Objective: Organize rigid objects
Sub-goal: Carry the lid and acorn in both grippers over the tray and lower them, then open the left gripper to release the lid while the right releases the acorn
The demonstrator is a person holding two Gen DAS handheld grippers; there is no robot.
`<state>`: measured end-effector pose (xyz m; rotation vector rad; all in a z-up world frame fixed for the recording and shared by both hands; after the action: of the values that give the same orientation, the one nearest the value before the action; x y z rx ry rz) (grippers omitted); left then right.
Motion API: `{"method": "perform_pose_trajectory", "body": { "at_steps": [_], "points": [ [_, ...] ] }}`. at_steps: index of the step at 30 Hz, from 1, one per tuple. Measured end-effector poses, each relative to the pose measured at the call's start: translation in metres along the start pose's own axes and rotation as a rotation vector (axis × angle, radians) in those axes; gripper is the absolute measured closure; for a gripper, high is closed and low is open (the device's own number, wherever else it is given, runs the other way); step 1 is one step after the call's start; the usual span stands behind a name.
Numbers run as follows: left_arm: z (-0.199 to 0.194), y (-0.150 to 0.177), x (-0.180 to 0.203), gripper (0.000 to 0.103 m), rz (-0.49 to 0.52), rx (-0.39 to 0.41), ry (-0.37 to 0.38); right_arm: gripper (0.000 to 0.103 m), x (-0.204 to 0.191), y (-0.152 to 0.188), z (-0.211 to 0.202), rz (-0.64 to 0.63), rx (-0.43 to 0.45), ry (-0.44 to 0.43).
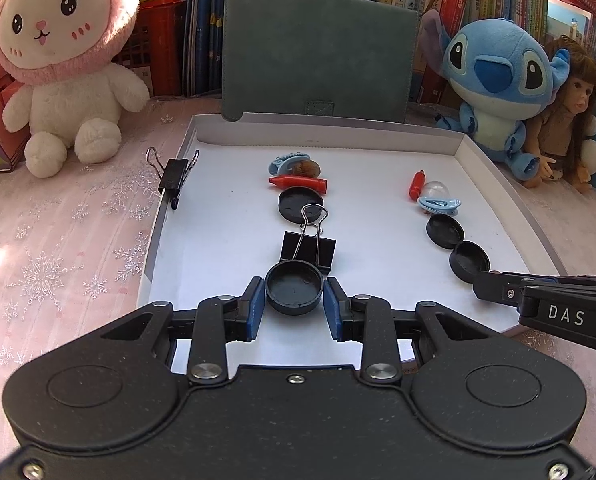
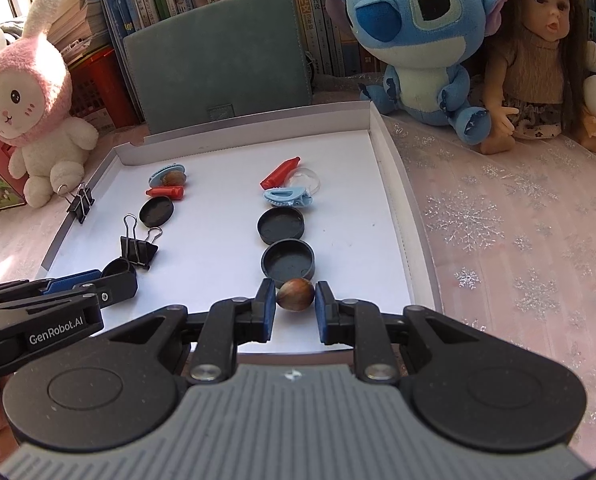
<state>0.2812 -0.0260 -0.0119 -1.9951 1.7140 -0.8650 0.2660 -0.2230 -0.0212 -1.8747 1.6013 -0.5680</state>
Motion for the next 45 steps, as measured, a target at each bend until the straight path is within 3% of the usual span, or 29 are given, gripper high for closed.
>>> {"method": "perform_pose_trajectory", "body": {
  "at_steps": [19,45],
  "points": [
    [0.014,-0.006,0.0,0.073,0.021,0.073,-0.058,0.077,0.001,-0.01,0.014,-0.012,0.018,0.015],
    [0.014,-0.004,-0.001,0.071,0.027,0.099,-0.062,0.073,0.004,-0.004,0.012,0.017,0.07,-0.005]
  ]
}}
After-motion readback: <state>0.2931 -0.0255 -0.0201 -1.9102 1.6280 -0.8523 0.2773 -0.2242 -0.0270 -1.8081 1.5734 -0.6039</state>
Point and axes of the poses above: each gripper's, at about its wrist camera, not at the fingertips, and z roughly the way its jaws point, x to its right, y to its underside, the point moved 4 cm from there along z, roughly the way its jaws point, and after that the axes turned 10 degrees about -z, right-handed, at the moved point
